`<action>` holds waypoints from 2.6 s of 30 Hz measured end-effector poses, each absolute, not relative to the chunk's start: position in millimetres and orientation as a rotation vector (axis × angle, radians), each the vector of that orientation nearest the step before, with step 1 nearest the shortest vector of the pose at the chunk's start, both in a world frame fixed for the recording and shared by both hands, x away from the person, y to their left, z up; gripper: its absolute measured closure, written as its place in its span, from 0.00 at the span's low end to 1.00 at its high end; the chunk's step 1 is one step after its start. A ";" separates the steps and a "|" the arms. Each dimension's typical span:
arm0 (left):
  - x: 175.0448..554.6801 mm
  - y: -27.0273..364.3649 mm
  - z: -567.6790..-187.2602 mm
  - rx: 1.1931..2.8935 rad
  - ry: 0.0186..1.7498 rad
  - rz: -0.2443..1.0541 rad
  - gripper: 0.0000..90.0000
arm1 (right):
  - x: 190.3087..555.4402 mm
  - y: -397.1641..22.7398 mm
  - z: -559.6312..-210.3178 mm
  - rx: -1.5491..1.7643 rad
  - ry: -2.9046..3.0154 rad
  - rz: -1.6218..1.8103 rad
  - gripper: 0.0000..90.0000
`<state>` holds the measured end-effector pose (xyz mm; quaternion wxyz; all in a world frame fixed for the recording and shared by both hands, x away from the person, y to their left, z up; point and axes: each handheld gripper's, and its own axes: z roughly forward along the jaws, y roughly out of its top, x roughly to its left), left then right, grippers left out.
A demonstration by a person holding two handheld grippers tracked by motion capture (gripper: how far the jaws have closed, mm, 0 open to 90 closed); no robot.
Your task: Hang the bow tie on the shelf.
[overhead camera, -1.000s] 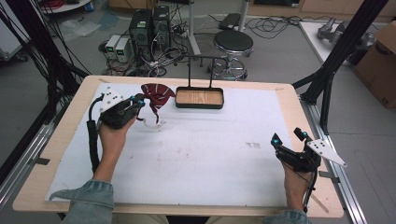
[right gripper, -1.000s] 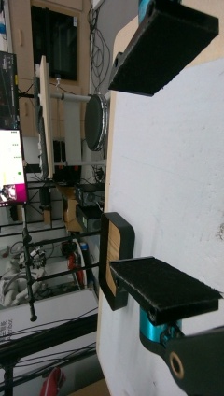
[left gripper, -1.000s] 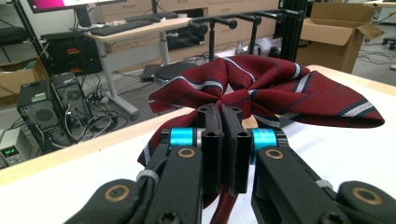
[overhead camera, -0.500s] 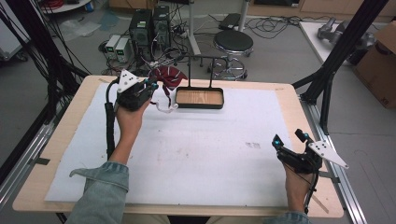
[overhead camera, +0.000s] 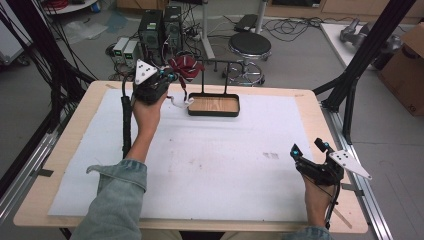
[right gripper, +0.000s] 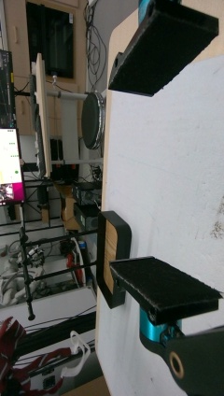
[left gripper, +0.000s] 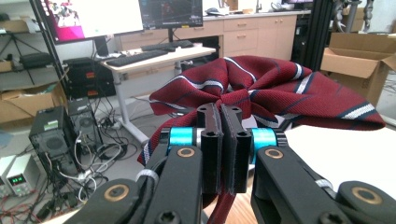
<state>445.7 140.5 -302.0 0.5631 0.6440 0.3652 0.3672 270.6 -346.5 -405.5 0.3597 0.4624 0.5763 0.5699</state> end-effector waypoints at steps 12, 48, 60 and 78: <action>476.4 128.2 -299.0 1.484 0.855 0.884 0.96 | 270.6 -350.4 -406.0 1.195 1.474 1.478 0.12; 524.7 121.8 -334.4 1.600 1.042 0.919 0.96 | 269.9 -350.4 -405.5 1.190 1.486 1.495 0.12; 525.6 115.8 -350.0 1.675 1.055 0.874 0.96 | 270.6 -348.9 -405.6 1.191 1.491 1.491 0.12; 526.7 109.4 -368.9 1.739 1.051 0.772 0.90 | 270.8 -348.8 -404.1 1.191 1.486 1.504 0.12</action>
